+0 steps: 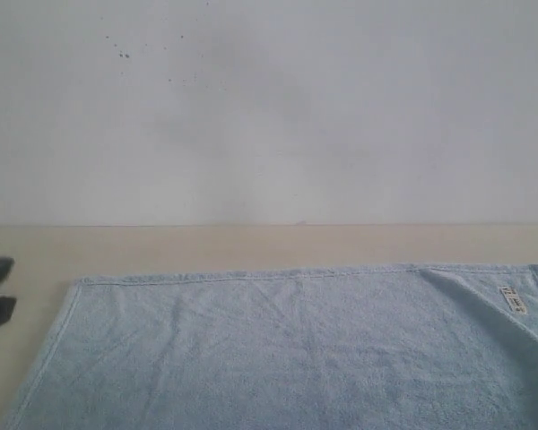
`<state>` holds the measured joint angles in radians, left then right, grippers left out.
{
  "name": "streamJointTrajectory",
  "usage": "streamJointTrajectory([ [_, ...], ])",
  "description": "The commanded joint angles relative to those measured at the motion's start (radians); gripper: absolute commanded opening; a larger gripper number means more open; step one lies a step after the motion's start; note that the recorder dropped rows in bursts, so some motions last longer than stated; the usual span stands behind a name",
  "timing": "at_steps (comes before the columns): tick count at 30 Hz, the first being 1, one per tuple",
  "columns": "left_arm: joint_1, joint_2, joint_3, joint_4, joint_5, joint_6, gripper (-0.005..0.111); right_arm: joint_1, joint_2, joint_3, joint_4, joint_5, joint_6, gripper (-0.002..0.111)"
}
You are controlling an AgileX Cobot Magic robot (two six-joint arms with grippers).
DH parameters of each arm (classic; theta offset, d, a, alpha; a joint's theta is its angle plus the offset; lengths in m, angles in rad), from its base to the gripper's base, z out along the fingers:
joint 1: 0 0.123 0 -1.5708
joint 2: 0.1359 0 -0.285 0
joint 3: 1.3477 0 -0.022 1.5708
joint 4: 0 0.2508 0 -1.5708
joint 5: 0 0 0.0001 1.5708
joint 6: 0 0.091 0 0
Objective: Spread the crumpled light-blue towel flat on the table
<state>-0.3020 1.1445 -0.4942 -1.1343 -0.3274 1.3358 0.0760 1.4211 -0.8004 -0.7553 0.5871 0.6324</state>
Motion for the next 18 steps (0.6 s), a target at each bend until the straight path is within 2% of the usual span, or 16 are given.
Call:
streamJointTrajectory([
  [1,0.003,0.008,-0.034,0.020,-0.044,-0.010,0.017,-0.009,0.022,-0.116,-0.033,-0.106,0.053,0.043],
  [2,0.003,0.018,-0.034,0.020,-0.023,-0.012,0.003,-0.012,0.042,-0.144,-0.033,-0.121,0.087,0.034],
  [5,0.003,0.079,-0.041,0.036,0.073,-0.118,0.004,-0.063,0.140,-0.225,0.051,-0.159,0.202,0.000],
  [7,0.003,0.131,-0.055,0.036,0.125,-0.267,0.004,-0.119,0.213,-0.282,0.213,-0.193,0.145,0.001],
  [10,0.003,0.200,-0.107,0.036,0.272,-0.435,0.004,-0.196,0.344,-0.373,0.641,-0.201,-0.322,0.001],
  [12,0.003,0.238,-0.163,0.036,0.386,-0.442,0.004,-0.253,0.453,-0.474,0.999,-0.094,-0.765,0.001],
  [14,0.003,0.277,-0.217,0.036,0.485,-0.436,0.004,-0.316,0.562,-0.580,1.291,0.048,-1.040,0.001],
  [16,0.003,0.309,-0.250,0.036,0.536,-0.409,0.004,-0.375,0.646,-0.674,1.515,0.157,-1.199,0.001],
  [18,0.003,0.337,-0.272,0.032,0.566,-0.396,0.004,-0.406,0.698,-0.733,1.603,0.180,-1.275,0.001],
])
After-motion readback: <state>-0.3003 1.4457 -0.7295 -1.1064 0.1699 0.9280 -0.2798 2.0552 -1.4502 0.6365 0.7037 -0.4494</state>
